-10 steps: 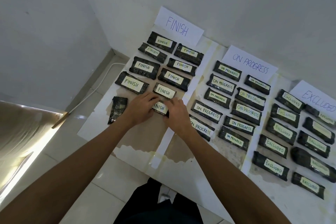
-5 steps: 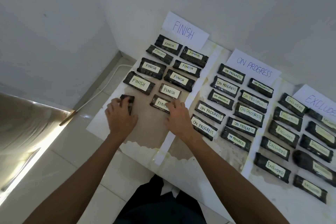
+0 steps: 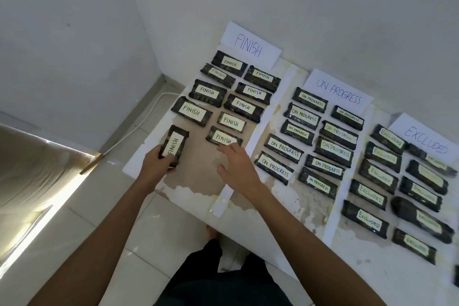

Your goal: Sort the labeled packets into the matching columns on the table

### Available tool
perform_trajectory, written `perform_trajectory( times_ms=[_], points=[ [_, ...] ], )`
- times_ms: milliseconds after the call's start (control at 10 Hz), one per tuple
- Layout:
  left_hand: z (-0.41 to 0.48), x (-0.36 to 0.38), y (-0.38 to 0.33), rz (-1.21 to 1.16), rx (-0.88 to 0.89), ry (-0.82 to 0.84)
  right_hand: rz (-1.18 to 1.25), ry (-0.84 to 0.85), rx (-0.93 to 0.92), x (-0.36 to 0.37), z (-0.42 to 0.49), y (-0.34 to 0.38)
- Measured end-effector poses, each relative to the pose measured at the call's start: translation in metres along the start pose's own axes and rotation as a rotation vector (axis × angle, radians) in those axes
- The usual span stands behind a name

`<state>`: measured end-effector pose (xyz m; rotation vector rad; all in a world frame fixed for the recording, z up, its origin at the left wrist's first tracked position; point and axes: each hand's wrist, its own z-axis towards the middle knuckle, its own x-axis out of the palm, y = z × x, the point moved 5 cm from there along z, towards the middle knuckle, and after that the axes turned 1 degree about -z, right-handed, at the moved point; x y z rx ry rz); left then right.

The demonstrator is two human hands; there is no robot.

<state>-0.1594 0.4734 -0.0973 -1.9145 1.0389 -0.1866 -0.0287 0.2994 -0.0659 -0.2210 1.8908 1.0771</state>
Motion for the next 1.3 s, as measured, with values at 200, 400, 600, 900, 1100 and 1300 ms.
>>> perform_trajectory(
  times_ms=[200, 400, 600, 900, 1100, 1300],
  points=[
    [-0.012, 0.003, 0.004, -0.001, -0.046, 0.098, 0.054, 0.003, -0.023, -0.005, -0.008, 0.012],
    [0.007, -0.008, -0.022, 0.262, 0.162, 0.083, -0.044, 0.039, -0.057, -0.009, 0.01, 0.027],
    [0.059, -0.022, -0.04, 0.185, 0.101, -0.042, -0.144, 0.038, -0.059, -0.004, 0.045, 0.035],
    [0.087, -0.007, -0.037, 0.351, 0.112, -0.149, -0.395, 0.289, -0.184, 0.046, 0.061, 0.029],
    [0.093, -0.008, -0.031, 0.359, 0.131, -0.202, -0.51, 0.296, -0.247, 0.056, 0.055, 0.023],
    [0.094, -0.017, -0.026, 0.507, 0.158, -0.223, -0.43, 0.289, -0.231, 0.049, 0.057, 0.026]
  ],
)
